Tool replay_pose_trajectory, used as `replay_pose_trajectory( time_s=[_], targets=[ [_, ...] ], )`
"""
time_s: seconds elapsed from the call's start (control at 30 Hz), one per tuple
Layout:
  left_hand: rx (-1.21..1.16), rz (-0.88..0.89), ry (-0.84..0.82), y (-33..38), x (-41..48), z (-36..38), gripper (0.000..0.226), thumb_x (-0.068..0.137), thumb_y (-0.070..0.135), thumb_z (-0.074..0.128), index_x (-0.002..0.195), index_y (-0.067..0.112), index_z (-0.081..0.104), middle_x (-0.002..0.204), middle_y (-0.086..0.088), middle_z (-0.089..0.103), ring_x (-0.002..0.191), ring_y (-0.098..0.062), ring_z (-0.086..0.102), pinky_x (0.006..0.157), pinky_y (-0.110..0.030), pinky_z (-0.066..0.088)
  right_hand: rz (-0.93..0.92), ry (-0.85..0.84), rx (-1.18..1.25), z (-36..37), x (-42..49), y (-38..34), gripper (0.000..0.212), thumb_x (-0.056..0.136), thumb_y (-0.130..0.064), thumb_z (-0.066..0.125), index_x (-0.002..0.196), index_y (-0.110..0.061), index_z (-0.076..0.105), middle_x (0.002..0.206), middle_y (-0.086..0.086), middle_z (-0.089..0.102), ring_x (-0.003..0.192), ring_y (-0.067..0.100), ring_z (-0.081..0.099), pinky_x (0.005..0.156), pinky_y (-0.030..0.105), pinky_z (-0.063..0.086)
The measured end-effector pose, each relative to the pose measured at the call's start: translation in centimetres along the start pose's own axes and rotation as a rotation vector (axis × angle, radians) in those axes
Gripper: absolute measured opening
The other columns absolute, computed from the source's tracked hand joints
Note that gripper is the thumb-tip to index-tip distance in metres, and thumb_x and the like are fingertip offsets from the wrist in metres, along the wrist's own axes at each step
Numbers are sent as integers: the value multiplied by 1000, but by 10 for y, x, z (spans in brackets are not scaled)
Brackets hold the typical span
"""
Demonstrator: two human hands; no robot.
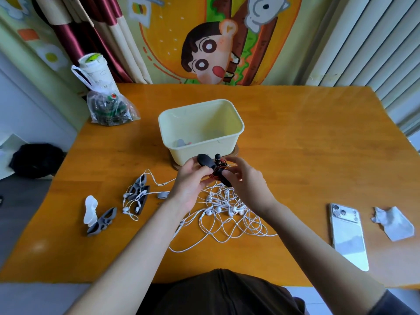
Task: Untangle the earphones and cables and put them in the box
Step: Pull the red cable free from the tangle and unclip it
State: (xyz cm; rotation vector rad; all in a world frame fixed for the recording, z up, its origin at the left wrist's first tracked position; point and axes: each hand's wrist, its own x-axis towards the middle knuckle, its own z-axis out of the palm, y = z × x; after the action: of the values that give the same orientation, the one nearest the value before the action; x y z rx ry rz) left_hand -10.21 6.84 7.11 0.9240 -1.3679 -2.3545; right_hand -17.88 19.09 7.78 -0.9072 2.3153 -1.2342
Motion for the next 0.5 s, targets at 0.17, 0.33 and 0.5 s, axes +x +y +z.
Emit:
replay_pose_trajectory(
  time_s=[0.17,0.33,0.5],
  targets=[
    [4,1,3,3,10,-1,26,91,-10,47,99,10,60,96,-10,65,91,-19,62,74,-26,54,96,-127,-24,-2,24,6,27,100,-22,40,112,-8,59,87,2,58,87,18,52,74,32,44],
    [18,9,25,4,18,-4,25,91,-9,47,92,9,63,90,-7,65,85,-16,62,75,-26,53,177,-257,-135,-3,33,19,31,101,-13,34,101,2,61,88,9,55,89,23,46,69,30,30],
    [95,6,24,-1,22,-11,23,91,-8,48,93,9,64,92,-5,66,87,-14,62,72,-23,53,271,-137,158,-6,33,21,23,101,-12,36,85,-10,52,69,1,56,57,15,54,54,24,47]
  ],
)
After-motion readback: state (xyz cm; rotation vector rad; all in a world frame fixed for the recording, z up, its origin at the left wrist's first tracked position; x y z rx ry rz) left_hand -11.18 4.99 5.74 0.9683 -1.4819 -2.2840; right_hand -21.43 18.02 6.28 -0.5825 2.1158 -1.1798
